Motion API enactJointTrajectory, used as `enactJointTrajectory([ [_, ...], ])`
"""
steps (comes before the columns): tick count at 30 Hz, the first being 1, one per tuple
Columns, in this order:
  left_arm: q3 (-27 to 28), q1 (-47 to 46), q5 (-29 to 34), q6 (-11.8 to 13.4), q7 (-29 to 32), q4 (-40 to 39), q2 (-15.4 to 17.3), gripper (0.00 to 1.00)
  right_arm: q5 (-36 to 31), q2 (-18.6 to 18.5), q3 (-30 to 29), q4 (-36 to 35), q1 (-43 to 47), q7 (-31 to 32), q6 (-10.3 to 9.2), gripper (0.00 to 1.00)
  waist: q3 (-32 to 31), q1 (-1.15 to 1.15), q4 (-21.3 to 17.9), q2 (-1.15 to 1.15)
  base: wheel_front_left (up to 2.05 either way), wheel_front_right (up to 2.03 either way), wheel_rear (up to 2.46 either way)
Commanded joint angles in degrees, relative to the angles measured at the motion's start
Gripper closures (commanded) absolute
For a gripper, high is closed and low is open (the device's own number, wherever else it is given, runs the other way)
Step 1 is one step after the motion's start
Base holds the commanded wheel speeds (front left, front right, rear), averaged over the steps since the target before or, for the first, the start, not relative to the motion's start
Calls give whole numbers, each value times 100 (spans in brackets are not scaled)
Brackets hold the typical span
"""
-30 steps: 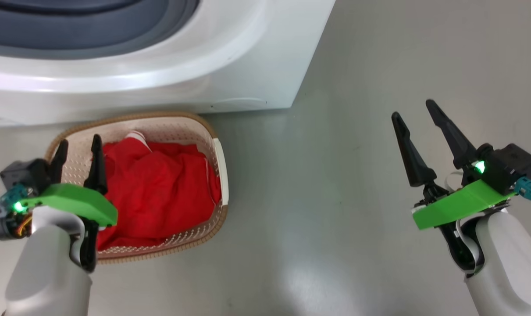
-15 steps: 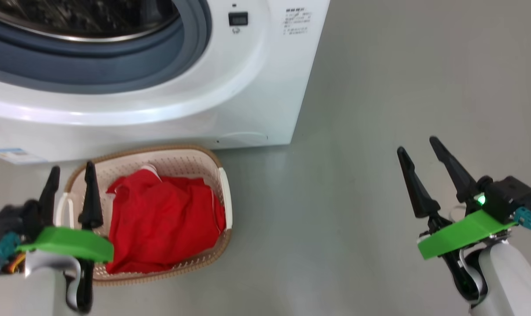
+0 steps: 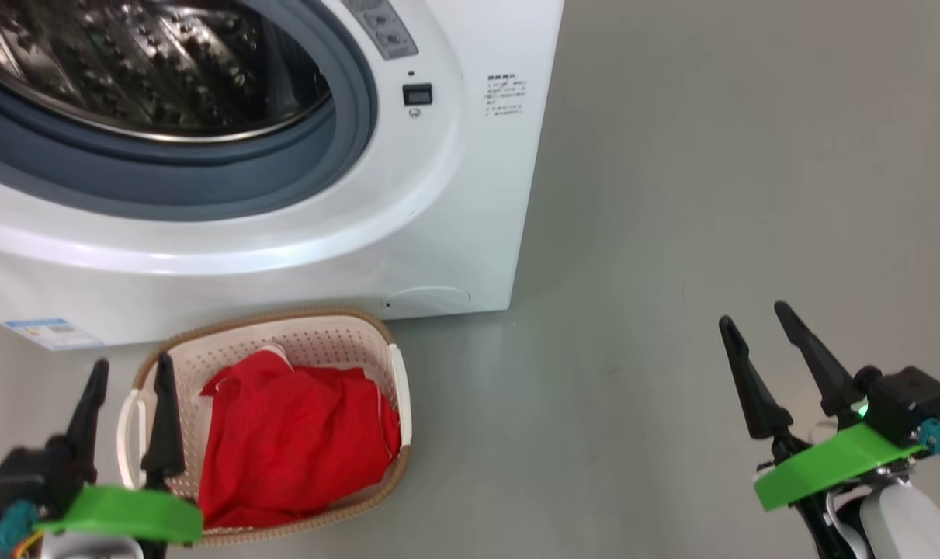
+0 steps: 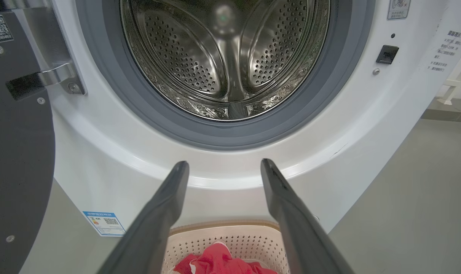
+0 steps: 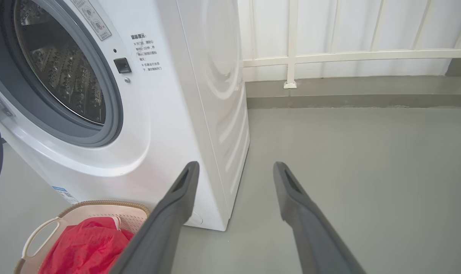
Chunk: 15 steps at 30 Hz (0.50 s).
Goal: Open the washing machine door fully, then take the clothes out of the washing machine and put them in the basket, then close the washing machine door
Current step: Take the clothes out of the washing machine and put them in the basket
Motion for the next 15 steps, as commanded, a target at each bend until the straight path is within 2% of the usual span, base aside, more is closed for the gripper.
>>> enactJointTrajectory([
  [1, 220, 122, 87, -18, -69, -230, 126, 0, 72, -49, 75, -142, 141, -43, 9, 0, -124, 0, -38, 0, 0, 0, 0],
  [15, 429, 1265, 83, -18, -69, -1083, -43, 0, 92, -54, -144, -169, 726, -43, 9, 0, -571, 0, -59, 0, 0, 0, 0],
])
